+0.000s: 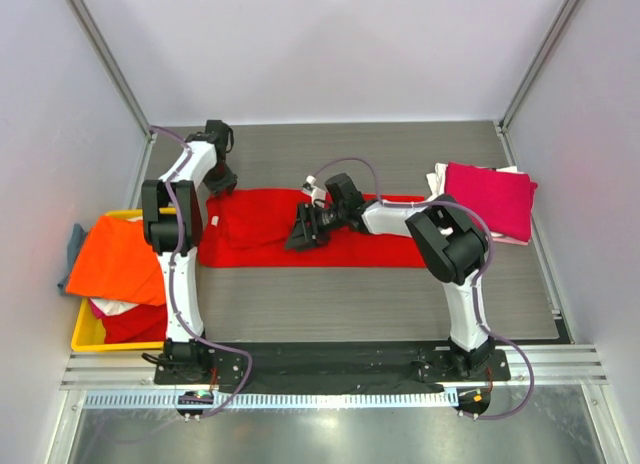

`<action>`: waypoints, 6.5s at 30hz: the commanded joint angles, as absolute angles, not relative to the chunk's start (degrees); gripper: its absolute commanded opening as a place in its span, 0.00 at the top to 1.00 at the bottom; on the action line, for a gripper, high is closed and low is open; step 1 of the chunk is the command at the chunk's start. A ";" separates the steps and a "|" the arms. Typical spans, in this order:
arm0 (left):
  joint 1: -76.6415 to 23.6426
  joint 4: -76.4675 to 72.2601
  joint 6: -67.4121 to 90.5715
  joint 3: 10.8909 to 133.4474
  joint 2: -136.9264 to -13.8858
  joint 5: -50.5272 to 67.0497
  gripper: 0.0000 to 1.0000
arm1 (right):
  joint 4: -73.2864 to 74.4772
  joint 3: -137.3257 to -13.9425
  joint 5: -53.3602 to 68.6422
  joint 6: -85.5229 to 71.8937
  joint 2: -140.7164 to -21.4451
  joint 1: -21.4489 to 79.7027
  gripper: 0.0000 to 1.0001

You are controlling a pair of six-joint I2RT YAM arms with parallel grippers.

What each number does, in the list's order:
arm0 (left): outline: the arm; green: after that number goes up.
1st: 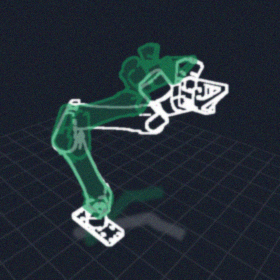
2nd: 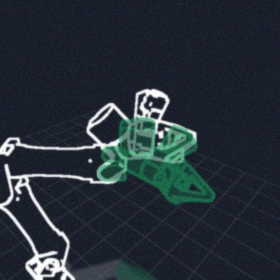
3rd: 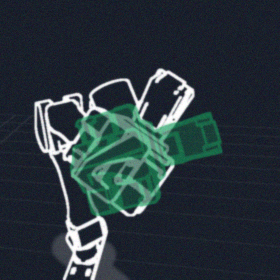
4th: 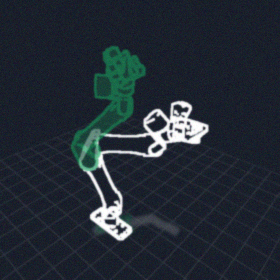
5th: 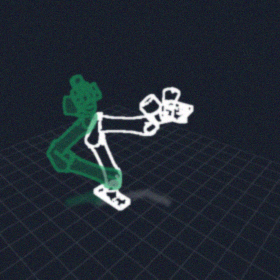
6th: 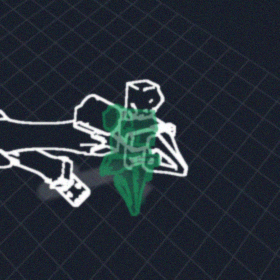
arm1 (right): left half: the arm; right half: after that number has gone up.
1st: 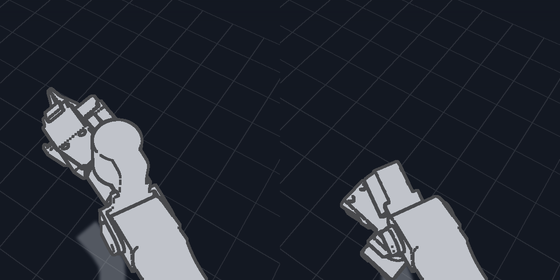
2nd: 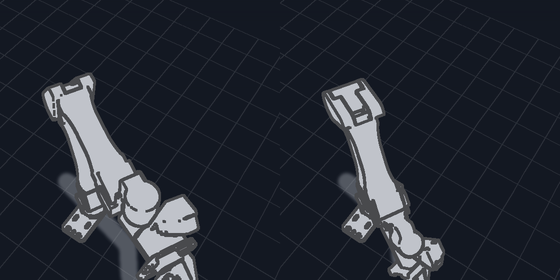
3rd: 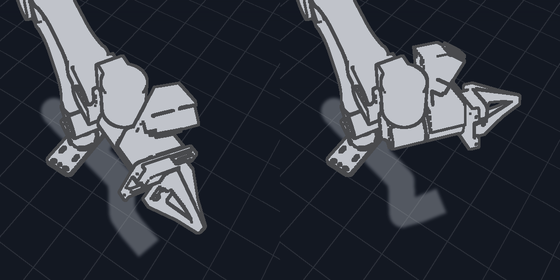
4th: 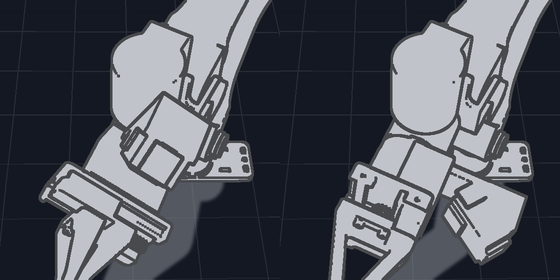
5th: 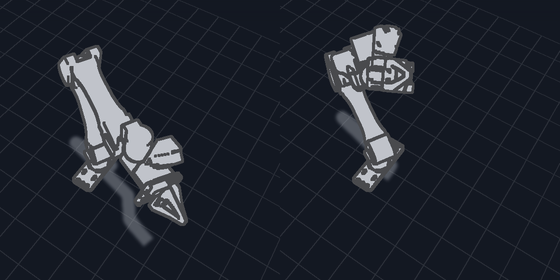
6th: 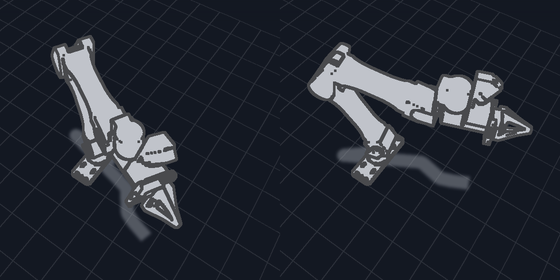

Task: Fold and stack the t-shirts
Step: Fold the tshirt

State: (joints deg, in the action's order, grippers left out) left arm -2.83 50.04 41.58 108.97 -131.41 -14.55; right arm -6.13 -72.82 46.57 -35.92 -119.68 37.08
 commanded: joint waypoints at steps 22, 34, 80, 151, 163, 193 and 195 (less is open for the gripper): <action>-2.28 45.97 40.52 95.28 -109.34 -4.32 0.56 | -0.70 -93.59 38.23 -36.73 -125.49 37.53 0.71; -4.48 41.12 39.91 91.57 -119.15 2.30 0.61 | -2.19 -86.87 37.97 -37.27 -126.40 40.16 0.83; -3.69 22.06 43.07 55.81 -89.91 -1.32 0.56 | 10.90 -92.46 18.45 -32.61 -124.45 41.13 0.67; -1.05 8.00 42.19 47.73 -90.17 5.18 0.76 | 6.77 -85.43 26.72 -36.91 -119.97 39.99 0.99; -1.05 9.40 42.45 44.21 -84.38 4.22 1.00 | 6.68 -85.08 27.16 -38.40 -119.97 39.38 0.99; -1.05 12.30 41.66 41.31 -78.13 4.75 1.00 | 7.29 -84.20 28.21 -38.58 -120.14 38.41 0.61; -1.05 12.22 41.66 41.22 -77.96 4.57 1.00 | 7.82 -85.43 27.86 -38.50 -120.76 38.41 0.61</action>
State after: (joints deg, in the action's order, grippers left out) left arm -1.26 13.10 42.81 41.74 -79.35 4.16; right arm 8.56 -82.15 28.56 -39.64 -121.43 38.13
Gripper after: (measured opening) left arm 0.003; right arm 0.391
